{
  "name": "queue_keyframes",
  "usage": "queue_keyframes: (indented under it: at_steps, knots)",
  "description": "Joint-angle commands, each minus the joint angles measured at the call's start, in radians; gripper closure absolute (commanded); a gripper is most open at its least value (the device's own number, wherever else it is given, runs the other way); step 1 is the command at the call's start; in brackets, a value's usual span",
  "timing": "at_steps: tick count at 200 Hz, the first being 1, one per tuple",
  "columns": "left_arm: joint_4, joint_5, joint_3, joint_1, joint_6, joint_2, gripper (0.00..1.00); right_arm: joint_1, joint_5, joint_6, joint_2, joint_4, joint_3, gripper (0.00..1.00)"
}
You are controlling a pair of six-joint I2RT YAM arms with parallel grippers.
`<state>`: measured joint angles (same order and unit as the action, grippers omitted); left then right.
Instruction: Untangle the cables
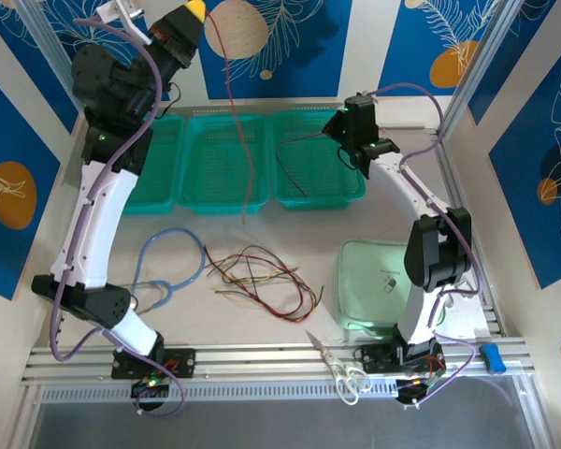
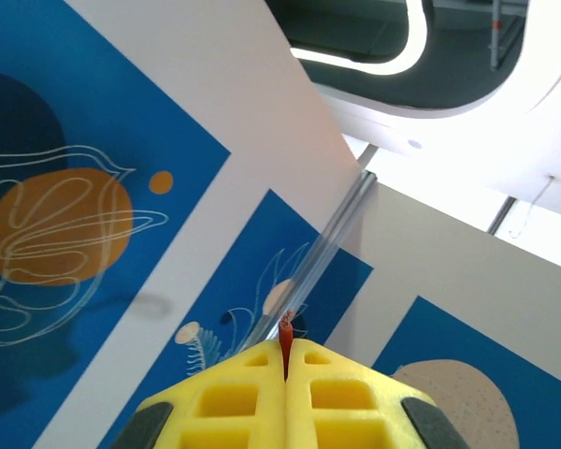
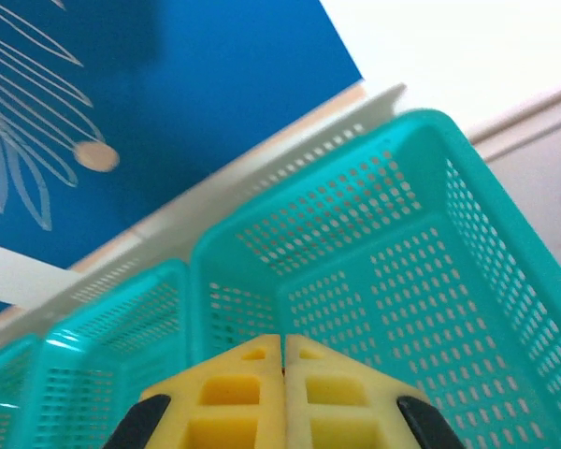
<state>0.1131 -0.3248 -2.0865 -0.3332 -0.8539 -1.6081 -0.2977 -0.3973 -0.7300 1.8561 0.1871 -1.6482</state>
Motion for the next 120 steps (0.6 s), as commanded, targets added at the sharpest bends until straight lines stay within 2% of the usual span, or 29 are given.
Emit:
queue_keyframes:
  at_steps: [1,47,81,120]
  knots:
    - [0.030,0.003,-0.060,-0.038,0.032,-0.028,1.00,-0.024,-0.095,0.057,0.076,0.178,-0.052,1.00]
    - [-0.003,0.016,-0.184,-0.095,0.064,-0.109,1.00,-0.020,-0.097,0.041,0.136,0.249,-0.055,1.00]
    - [0.018,0.038,-0.195,-0.117,0.076,-0.137,1.00,-0.020,-0.073,0.052,0.181,0.321,-0.091,1.00]
    - [0.036,0.060,-0.202,-0.136,0.087,-0.156,1.00,-0.012,-0.054,0.031,0.192,0.314,-0.049,1.00]
